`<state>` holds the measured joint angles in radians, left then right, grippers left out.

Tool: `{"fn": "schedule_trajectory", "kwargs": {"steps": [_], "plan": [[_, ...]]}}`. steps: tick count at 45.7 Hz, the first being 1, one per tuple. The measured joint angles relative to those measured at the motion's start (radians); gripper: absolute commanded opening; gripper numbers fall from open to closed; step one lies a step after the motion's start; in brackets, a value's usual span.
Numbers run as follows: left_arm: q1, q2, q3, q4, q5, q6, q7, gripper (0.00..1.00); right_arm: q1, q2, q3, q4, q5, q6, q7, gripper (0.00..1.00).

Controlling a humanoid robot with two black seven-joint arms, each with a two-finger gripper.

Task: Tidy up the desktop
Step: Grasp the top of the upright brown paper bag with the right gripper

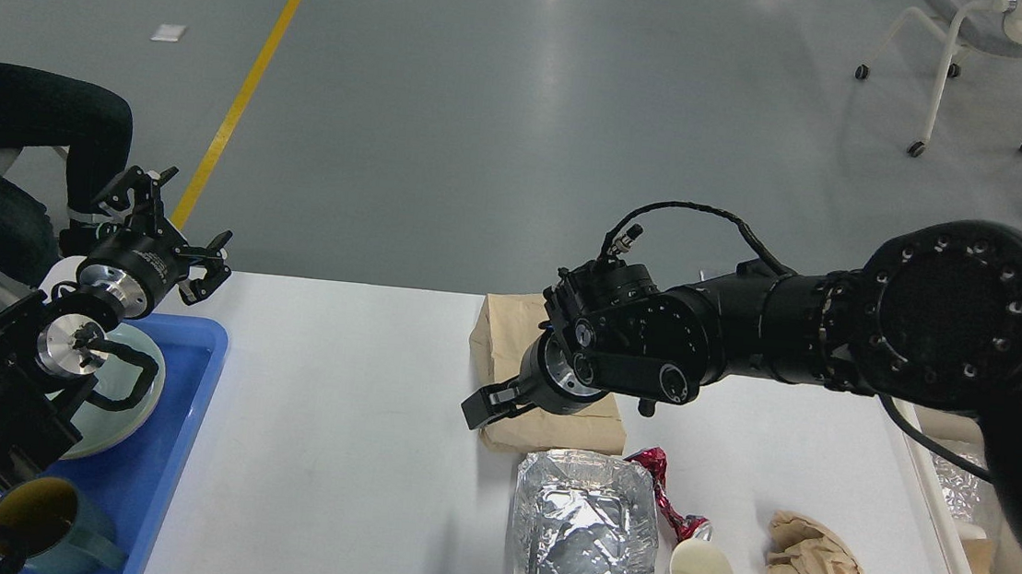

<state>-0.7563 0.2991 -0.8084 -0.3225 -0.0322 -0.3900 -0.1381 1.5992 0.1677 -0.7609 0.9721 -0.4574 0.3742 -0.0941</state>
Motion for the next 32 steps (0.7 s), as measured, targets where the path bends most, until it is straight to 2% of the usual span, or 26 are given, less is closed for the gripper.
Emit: {"fn": "schedule_trajectory", "kwargs": {"steps": [17, 32], "plan": [[0.0, 0.0, 0.0, 0.0, 0.0, 0.0, 0.0, 0.97, -0.082, 0.021, 0.006, -0.034, -0.024, -0.175, -0.009, 1.0], [0.0, -0.003, 0.0, 0.0, 0.0, -0.003, -0.002, 0.97, -0.14, 0.035, 0.009, -0.035, -0.139, -0.243, -0.009, 1.0]]}}
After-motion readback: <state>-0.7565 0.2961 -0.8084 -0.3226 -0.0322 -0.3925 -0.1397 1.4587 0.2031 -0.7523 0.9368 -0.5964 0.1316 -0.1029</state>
